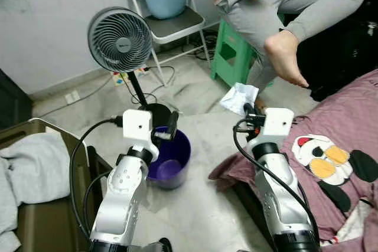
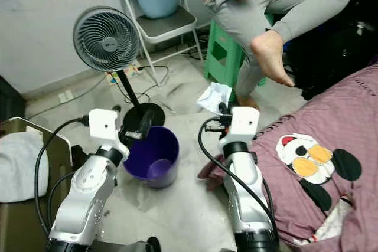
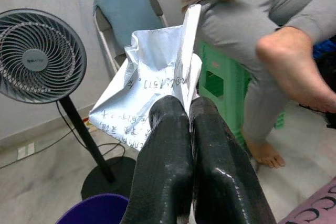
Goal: Clean up the room
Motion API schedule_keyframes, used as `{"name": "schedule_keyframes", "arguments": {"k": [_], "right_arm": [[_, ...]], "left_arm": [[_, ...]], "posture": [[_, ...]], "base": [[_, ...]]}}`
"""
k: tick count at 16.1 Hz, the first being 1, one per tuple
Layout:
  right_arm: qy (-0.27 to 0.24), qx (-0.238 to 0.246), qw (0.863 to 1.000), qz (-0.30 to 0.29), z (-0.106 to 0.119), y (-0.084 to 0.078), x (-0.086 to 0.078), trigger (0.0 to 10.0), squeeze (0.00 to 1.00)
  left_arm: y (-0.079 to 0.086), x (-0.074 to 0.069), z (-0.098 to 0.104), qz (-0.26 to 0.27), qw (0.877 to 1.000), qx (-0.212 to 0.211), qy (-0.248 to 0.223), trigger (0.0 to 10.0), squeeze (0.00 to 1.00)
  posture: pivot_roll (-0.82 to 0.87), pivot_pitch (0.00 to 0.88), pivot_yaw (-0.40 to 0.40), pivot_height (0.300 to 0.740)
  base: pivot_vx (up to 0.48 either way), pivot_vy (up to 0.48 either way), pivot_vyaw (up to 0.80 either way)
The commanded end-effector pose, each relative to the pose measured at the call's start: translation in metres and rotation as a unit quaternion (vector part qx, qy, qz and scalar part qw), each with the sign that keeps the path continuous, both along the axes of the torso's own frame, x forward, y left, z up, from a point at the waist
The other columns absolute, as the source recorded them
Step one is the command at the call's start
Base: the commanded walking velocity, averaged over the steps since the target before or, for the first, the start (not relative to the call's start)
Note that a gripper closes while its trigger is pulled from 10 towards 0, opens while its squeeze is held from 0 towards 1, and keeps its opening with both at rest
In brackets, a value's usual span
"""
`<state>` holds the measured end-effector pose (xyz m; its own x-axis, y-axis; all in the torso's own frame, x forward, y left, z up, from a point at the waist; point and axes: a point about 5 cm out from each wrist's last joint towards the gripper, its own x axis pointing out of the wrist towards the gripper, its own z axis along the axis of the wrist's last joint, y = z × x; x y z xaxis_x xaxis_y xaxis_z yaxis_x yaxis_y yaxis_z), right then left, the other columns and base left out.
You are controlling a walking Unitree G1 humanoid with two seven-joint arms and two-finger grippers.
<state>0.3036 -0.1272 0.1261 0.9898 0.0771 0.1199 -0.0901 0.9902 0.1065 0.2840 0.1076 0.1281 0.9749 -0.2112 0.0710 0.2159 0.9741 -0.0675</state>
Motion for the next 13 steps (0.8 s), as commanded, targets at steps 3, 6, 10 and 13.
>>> {"name": "schedule_keyframes", "arguments": {"k": [3,6,10,13], "right_arm": [[0.012,0.01,0.998,0.058,-0.002,0.026,0.007,10.0,0.0],[0.008,0.01,0.997,0.073,0.002,0.033,0.014,10.0,0.0],[0.011,-0.003,0.997,0.075,-0.001,0.028,0.011,10.0,0.0],[0.017,-0.008,0.997,0.08,-0.003,0.027,0.009,10.0,0.0]], "left_arm": [[0.023,-0.01,0.001,0.058,0.998,0.012,-0.004,10.0,0.0],[0.029,-0.017,-0.001,0.078,0.997,0.007,0.001,10.0,0.0],[0.025,-0.019,0.002,0.074,0.997,-0.004,-0.008,10.0,0.0],[0.027,-0.019,0.002,0.083,0.997,-0.008,-0.004,10.0,0.0]], "posture": [[0.0,0.143,0.022,0.74],[0.01,0.148,0.005,0.74],[-0.01,0.163,-0.009,0.74],[-0.02,0.185,-0.033,0.74]], "base": [[0.0,0.0,0.0],[0.0,0.0,0.0],[0.0,0.0,0.4],[0.0,0.0,0.8]]}}
